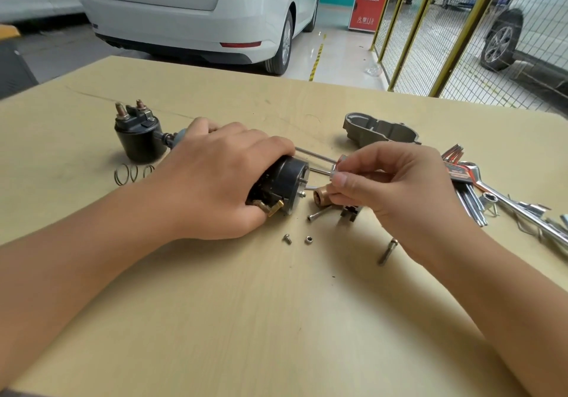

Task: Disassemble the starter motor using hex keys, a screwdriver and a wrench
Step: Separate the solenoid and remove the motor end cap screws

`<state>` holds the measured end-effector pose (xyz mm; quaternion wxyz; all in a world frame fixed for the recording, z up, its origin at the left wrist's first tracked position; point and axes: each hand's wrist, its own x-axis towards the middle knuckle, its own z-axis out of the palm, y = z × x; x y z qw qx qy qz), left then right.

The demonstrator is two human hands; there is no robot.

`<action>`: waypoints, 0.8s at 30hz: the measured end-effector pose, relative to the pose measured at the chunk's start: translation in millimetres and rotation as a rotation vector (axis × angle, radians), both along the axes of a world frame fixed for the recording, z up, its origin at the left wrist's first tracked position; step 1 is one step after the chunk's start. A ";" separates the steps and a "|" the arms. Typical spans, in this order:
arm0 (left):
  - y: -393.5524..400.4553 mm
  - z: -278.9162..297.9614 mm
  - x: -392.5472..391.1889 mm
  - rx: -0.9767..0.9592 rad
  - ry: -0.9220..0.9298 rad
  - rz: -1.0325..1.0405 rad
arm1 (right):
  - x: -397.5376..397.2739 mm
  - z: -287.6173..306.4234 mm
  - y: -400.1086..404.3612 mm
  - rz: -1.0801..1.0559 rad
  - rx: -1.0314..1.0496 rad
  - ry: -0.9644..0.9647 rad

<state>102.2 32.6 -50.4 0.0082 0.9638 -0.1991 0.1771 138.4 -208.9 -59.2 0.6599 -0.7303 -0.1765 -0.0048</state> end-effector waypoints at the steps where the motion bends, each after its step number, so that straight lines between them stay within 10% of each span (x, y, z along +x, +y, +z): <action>1: 1.2 -0.4 -0.5 -0.036 -0.001 -0.016 | 0.8 -1.4 -1.2 0.011 0.002 0.021; 8: 8.2 -3.2 1.5 -0.407 -0.017 -0.075 | 1.3 -5.6 -1.8 0.071 -0.035 0.026; 24: 2.2 -2.0 0.4 -0.513 0.006 -0.114 | -4.1 -4.3 8.8 0.108 0.025 -0.002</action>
